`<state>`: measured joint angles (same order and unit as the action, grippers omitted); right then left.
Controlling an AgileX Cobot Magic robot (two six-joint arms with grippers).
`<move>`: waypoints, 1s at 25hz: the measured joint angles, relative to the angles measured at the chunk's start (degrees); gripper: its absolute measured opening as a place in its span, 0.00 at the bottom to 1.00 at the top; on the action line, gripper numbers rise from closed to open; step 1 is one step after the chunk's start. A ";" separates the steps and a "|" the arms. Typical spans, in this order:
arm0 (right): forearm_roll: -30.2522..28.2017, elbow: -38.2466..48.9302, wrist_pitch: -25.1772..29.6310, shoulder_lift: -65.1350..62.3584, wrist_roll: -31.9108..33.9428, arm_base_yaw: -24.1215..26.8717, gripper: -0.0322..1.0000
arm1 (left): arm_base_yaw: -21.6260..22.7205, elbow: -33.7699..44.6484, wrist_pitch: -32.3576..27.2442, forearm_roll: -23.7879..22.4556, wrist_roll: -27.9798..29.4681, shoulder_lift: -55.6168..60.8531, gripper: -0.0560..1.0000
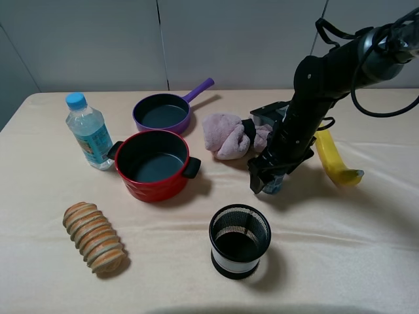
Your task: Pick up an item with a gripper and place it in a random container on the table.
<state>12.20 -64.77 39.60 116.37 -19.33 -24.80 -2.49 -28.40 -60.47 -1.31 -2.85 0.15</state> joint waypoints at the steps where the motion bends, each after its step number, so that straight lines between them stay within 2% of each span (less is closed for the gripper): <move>1: 0.00 0.00 0.14 0.00 0.00 0.00 0.67 | 0.00 0.00 0.00 0.00 0.00 0.00 0.97; 8: 0.13 0.00 0.19 0.00 0.00 0.00 0.40 | 0.00 0.00 0.00 0.00 0.00 0.00 0.97; 25: 0.13 0.00 0.45 -0.22 1.81 0.00 0.39 | 0.00 0.00 0.00 0.00 0.00 0.00 0.97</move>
<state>12.33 -64.77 40.05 116.16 -17.52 -24.80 -2.49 -28.40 -60.47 -1.31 -2.85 0.15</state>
